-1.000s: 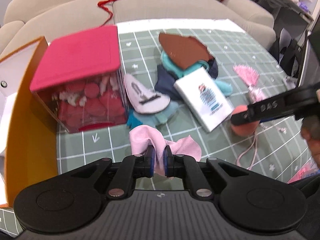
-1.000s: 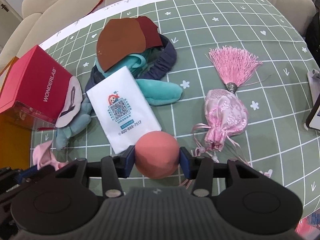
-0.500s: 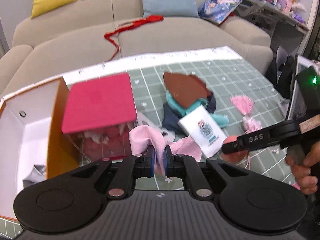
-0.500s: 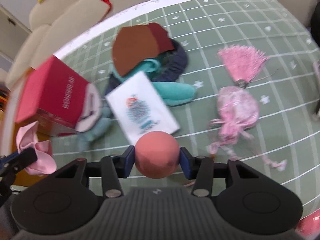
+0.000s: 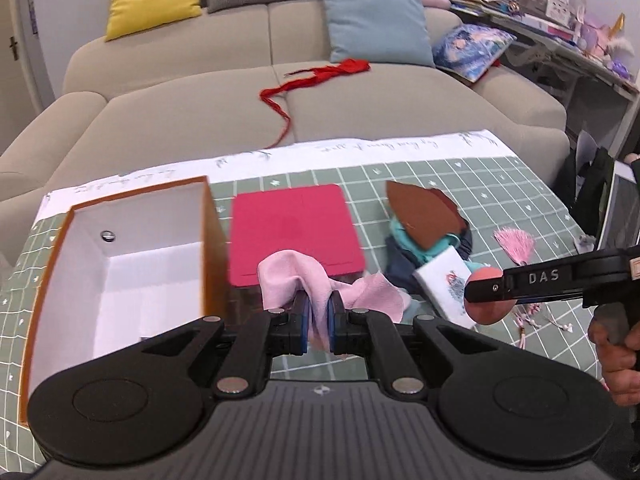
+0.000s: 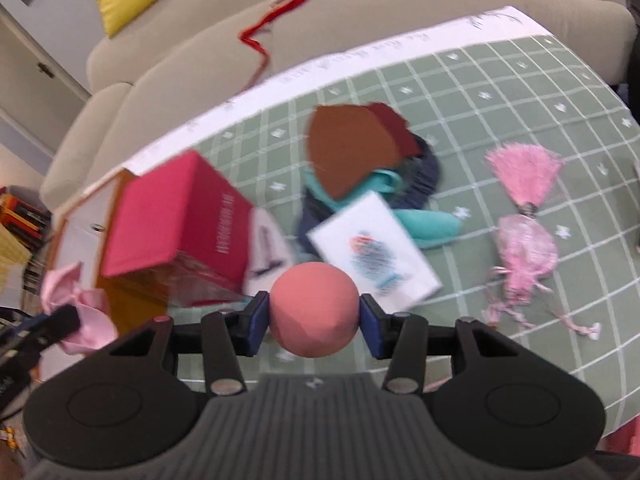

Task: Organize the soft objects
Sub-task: 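Lift the pink cloth with the left tool toward the white box while the right tool holds the sponge, then drop the pink cloth into the box with the left tool while the right tool carries the sponge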

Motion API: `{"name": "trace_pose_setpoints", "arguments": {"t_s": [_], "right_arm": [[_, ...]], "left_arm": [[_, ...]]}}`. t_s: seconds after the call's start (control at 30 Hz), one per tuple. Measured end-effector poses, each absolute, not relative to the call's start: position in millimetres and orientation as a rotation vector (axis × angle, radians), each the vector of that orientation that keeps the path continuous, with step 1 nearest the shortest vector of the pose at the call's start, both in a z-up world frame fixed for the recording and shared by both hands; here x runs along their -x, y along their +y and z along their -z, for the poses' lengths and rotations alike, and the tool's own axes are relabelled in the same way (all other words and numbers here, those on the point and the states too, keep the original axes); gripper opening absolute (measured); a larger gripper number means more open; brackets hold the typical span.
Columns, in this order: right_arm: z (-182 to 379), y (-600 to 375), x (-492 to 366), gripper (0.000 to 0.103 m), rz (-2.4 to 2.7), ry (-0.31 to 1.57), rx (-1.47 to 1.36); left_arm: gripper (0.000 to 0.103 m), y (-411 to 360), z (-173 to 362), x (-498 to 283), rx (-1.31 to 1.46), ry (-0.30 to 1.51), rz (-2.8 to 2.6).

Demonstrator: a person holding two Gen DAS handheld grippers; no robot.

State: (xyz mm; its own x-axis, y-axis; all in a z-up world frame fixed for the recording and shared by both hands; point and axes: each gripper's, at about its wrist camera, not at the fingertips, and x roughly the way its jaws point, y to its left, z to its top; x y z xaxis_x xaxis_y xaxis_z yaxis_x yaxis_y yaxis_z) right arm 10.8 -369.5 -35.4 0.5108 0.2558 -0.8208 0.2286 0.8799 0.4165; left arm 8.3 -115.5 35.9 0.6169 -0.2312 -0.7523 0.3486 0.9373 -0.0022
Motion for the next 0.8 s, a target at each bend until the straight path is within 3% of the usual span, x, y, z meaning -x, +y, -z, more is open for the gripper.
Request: {"name": "trace_pose_setpoints", "arguments": {"t_s": [0.4, 0.8], "right_arm": [[-27, -282, -20, 0.048, -0.138, 0.918, -0.472], [-47, -198, -22, 0.048, -0.264, 0.876, -0.458]], "left_arm": [[0.01, -57, -60, -7, -0.092, 0.791, 0.276], [0.01, 31, -52, -23, 0.02, 0.804, 0.162]]}}
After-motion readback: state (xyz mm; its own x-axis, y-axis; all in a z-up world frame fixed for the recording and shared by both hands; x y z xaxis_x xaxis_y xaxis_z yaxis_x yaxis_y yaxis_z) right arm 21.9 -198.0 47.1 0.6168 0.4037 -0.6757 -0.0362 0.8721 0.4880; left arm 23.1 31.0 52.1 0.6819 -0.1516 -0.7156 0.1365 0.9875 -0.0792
